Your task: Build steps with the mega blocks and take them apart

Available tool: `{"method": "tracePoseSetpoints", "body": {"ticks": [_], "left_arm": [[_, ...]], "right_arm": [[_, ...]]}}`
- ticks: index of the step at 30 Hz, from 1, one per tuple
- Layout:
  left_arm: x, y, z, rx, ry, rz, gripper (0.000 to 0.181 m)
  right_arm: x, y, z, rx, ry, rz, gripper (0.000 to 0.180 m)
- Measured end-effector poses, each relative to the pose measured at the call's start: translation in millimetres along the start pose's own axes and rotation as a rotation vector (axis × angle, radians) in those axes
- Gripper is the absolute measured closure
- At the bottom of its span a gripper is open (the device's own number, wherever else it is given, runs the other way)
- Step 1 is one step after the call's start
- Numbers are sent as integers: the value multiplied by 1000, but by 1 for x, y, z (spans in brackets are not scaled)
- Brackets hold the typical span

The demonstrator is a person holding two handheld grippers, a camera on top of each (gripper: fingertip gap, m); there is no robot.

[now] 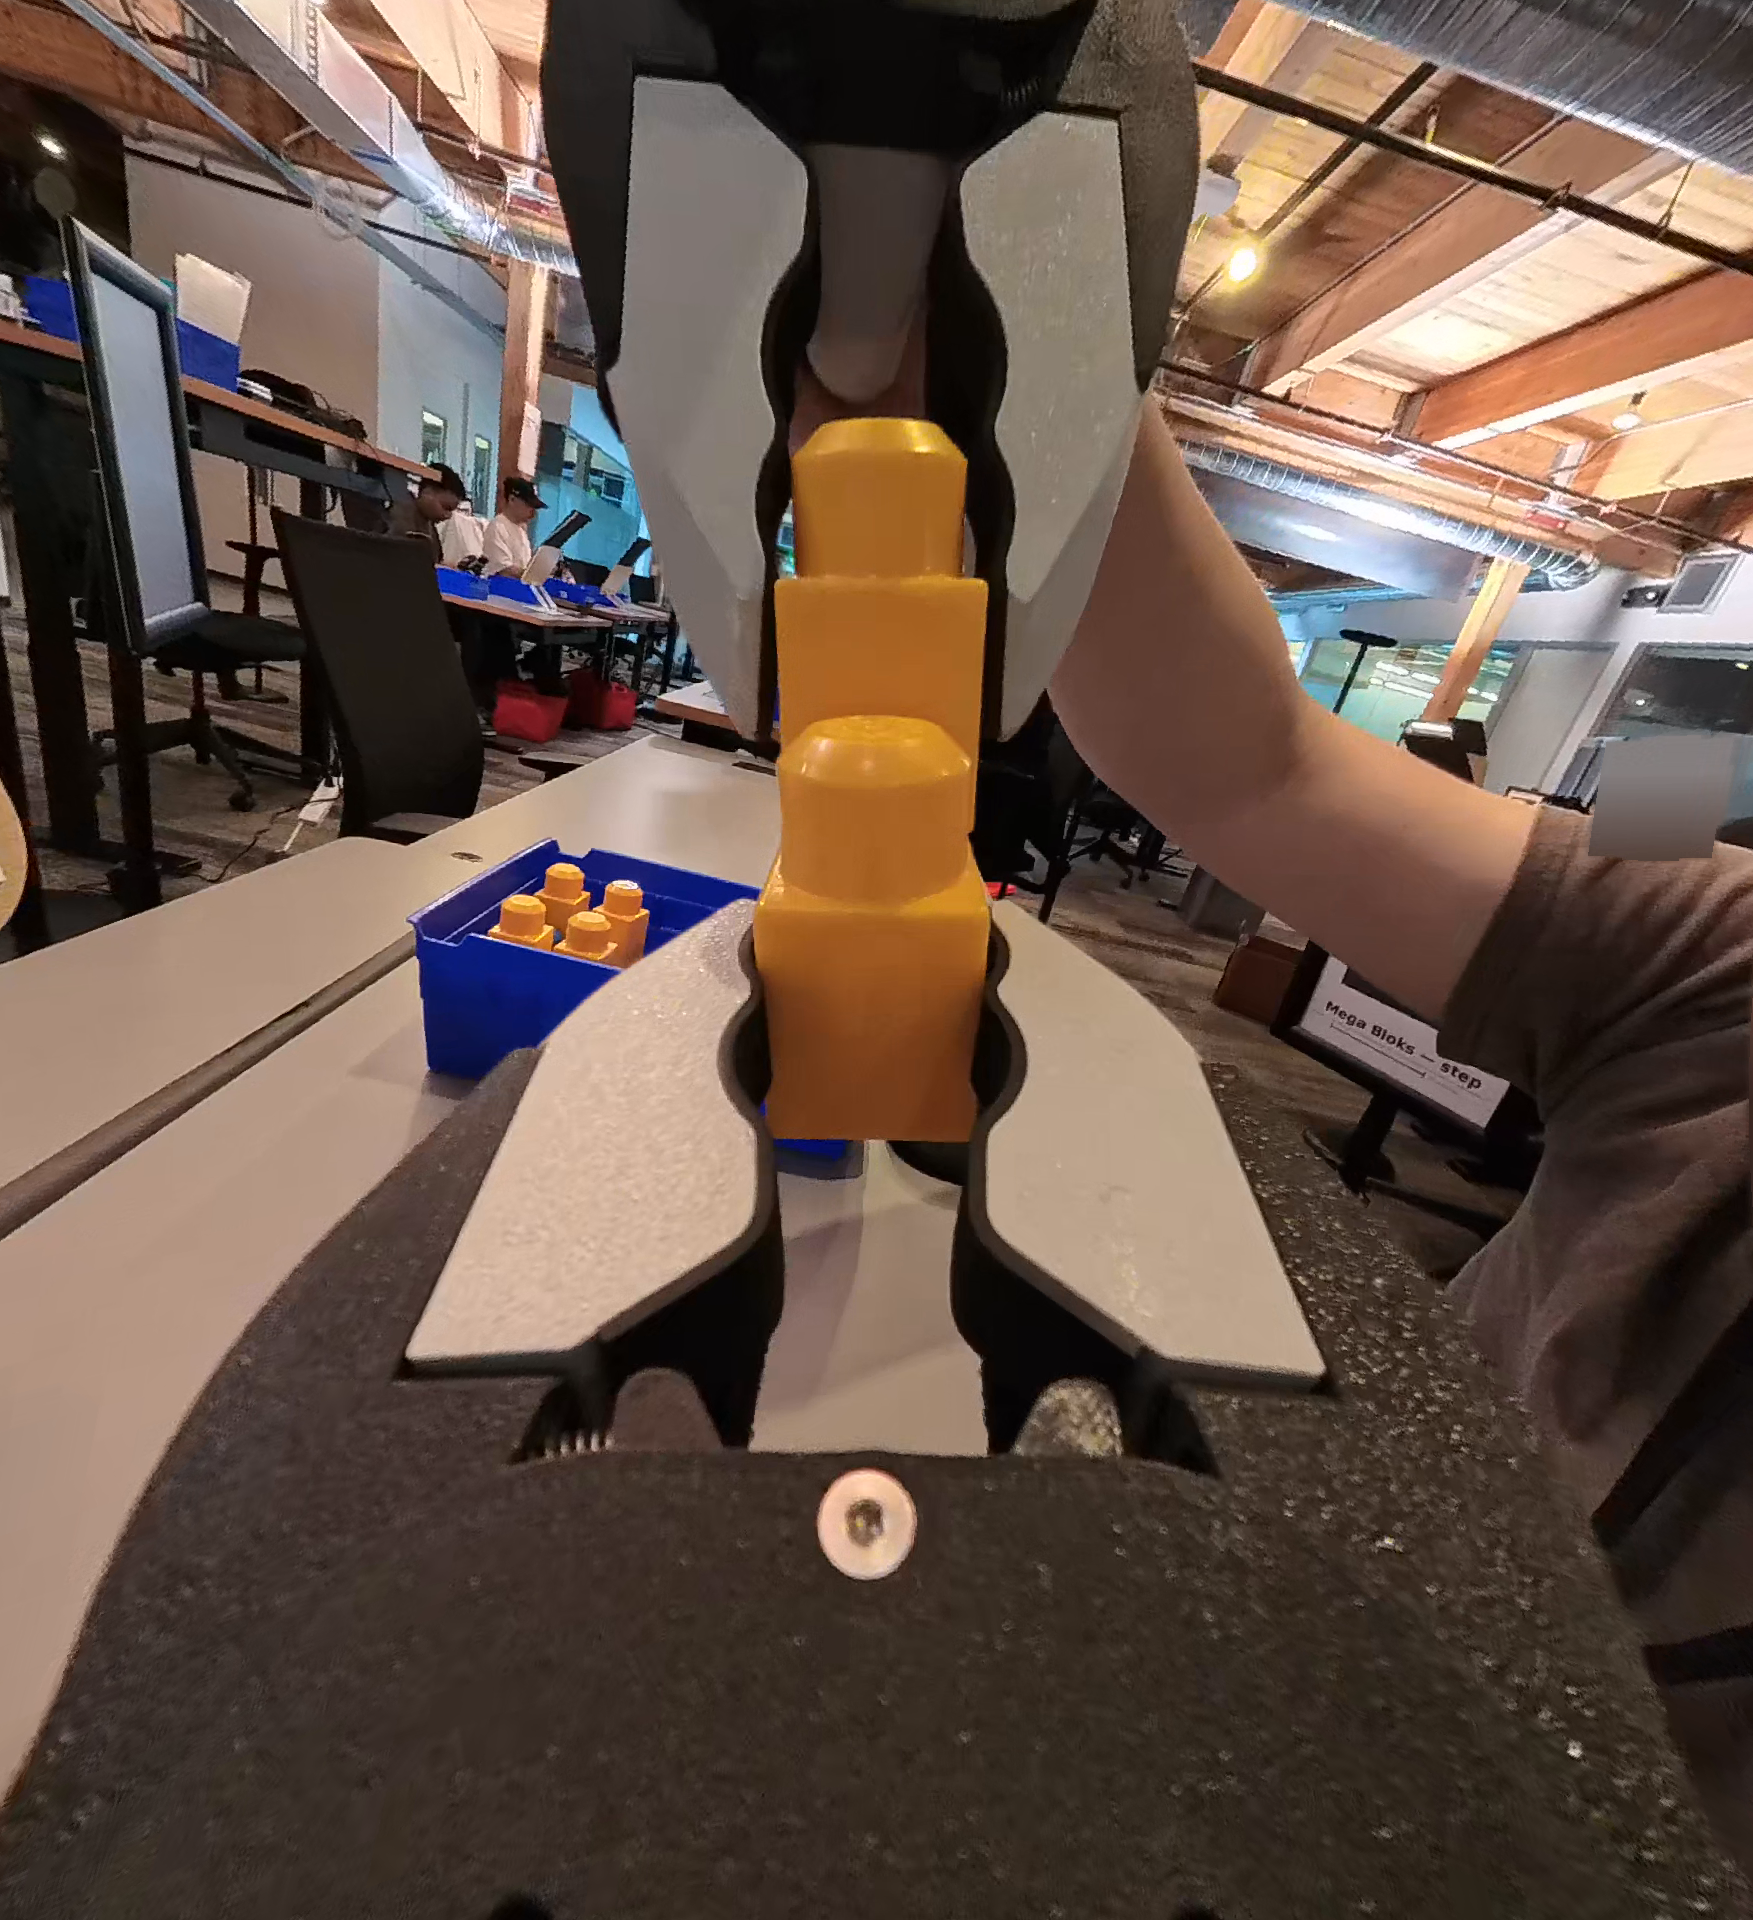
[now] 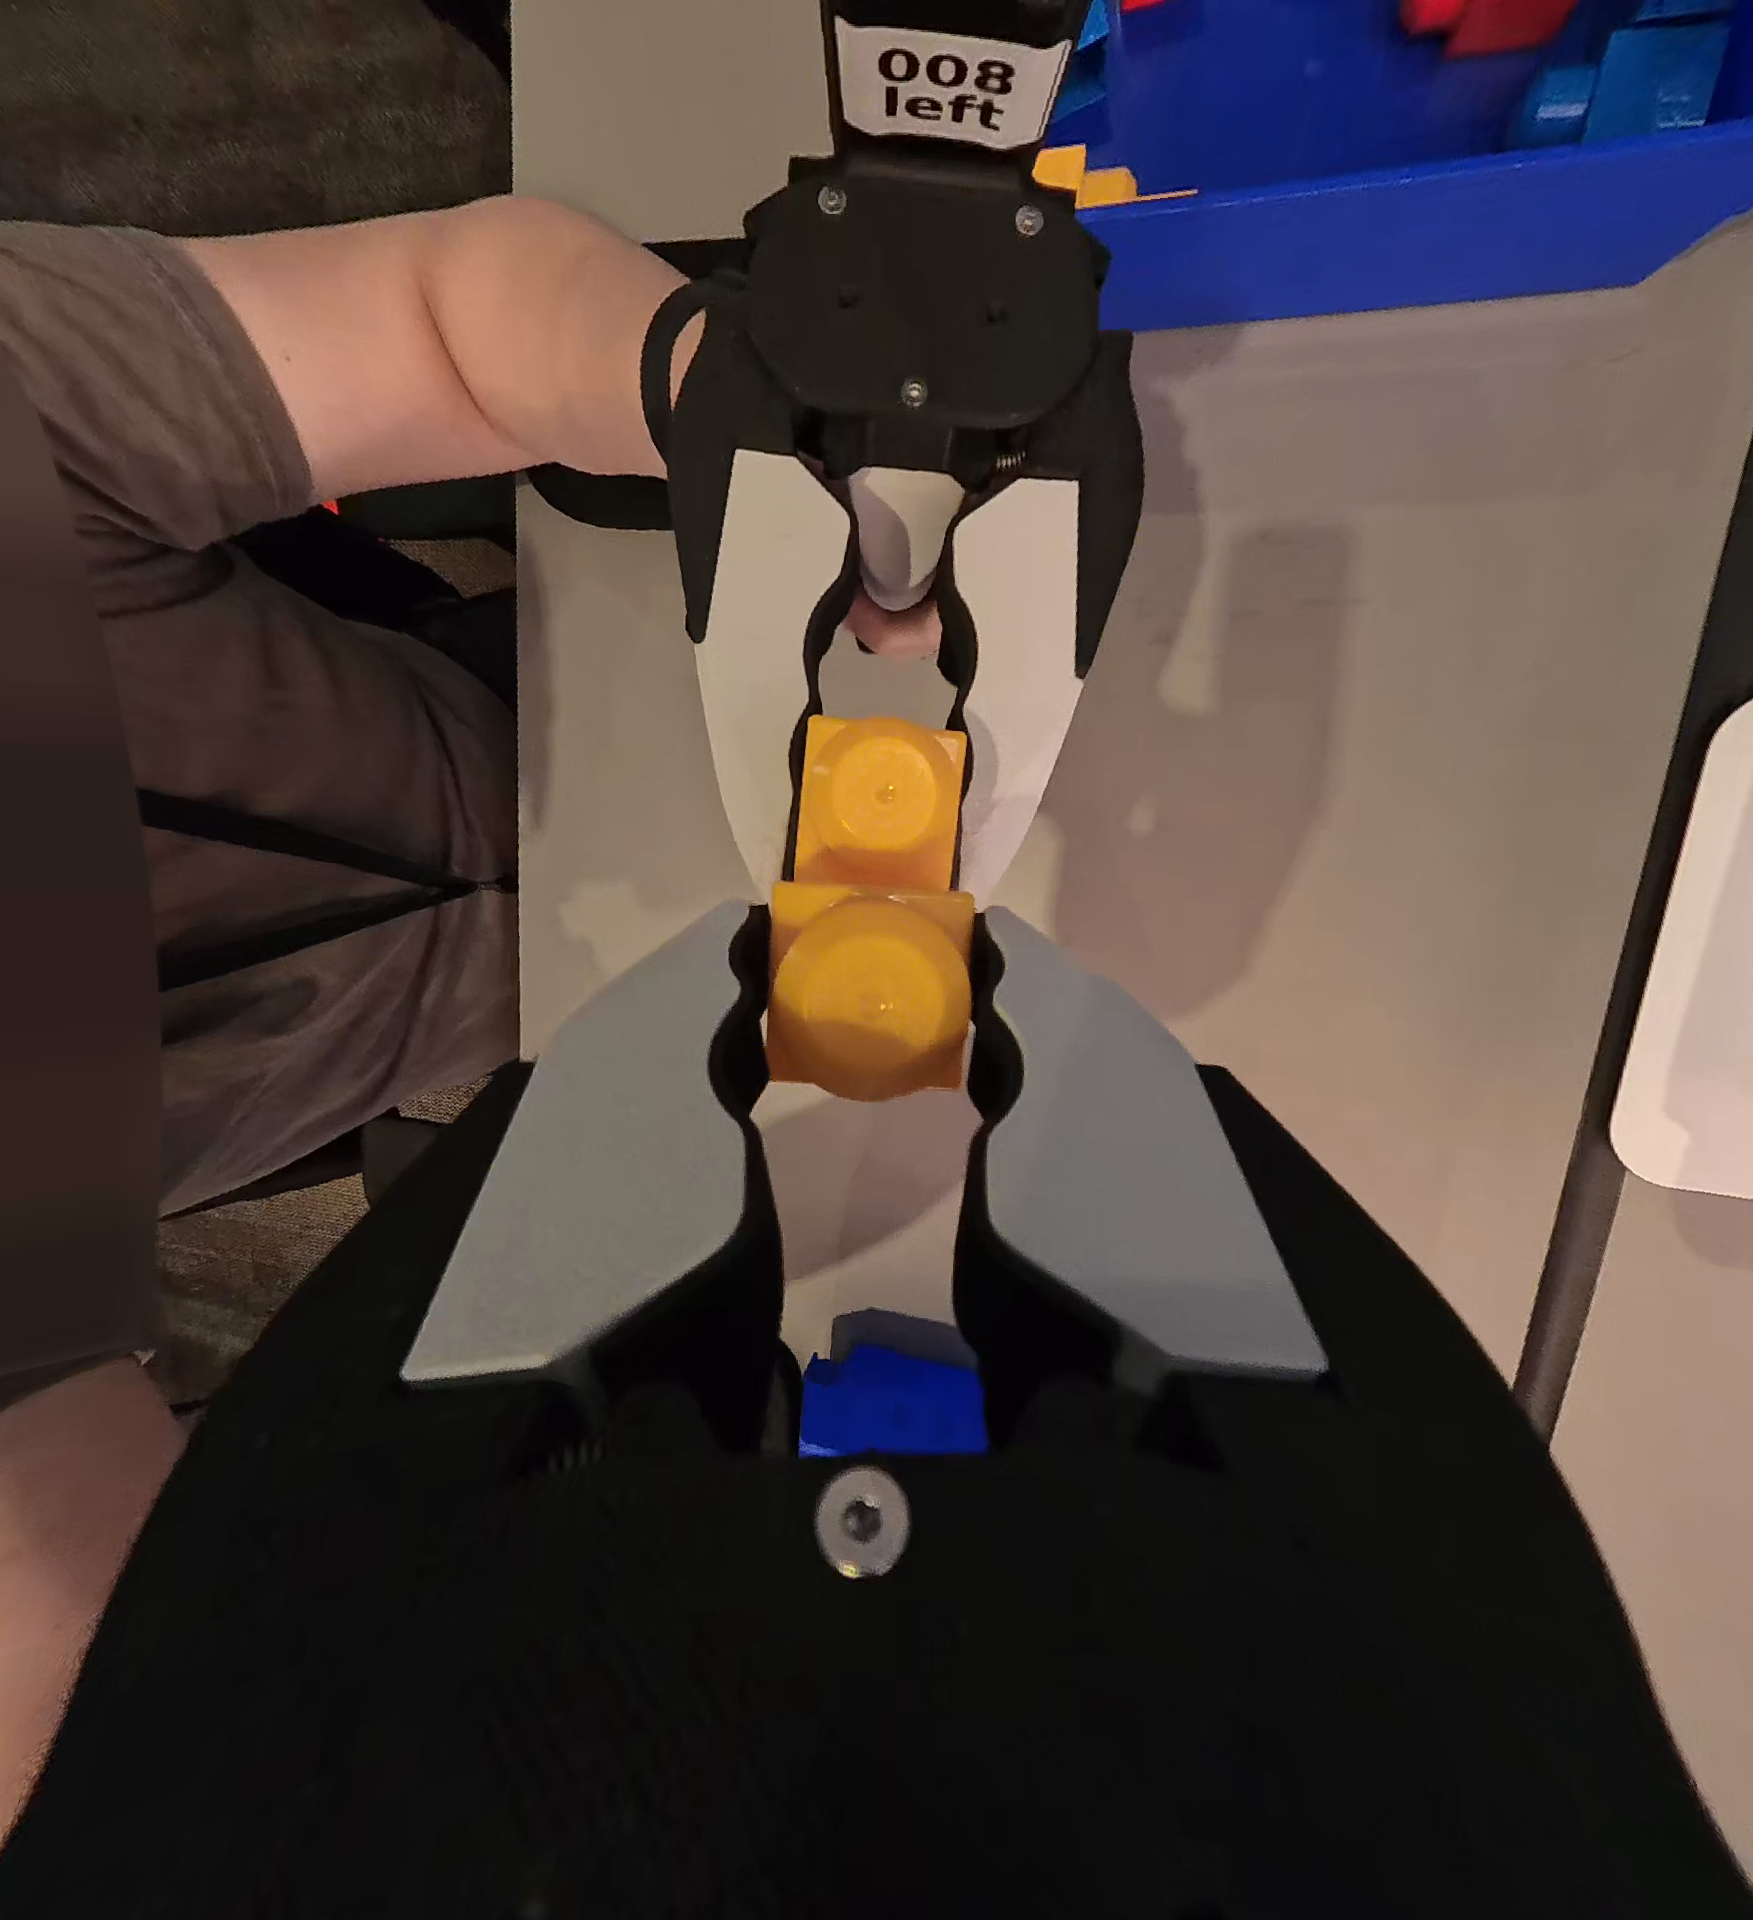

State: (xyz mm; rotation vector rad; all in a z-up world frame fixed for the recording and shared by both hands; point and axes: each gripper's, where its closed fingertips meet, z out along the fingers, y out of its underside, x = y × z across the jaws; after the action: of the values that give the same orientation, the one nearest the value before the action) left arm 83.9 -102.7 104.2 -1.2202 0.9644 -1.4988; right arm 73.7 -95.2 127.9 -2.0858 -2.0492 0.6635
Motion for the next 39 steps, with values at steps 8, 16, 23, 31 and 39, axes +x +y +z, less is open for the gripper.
{"method": "tracePoseSetpoints", "body": {"ticks": [8,16,23,31,39], "left_arm": [[-3,5,1,-34,-27,7,145],[9,-7,-2,12,42,4,144],[16,-28,-21,124,173,-102,144],[9,-32,-24,120,80,-63,144],[3,-29,-19,110,0,-27,144]], "right_arm": [[2,8,3,-21,23,-5,143],[-8,-8,-8,141,19,-127,140],[-5,-50,-79,766,247,-99,128],[-2,-35,-40,950,169,97,119],[5,-37,-24,965,166,98,143]]}}
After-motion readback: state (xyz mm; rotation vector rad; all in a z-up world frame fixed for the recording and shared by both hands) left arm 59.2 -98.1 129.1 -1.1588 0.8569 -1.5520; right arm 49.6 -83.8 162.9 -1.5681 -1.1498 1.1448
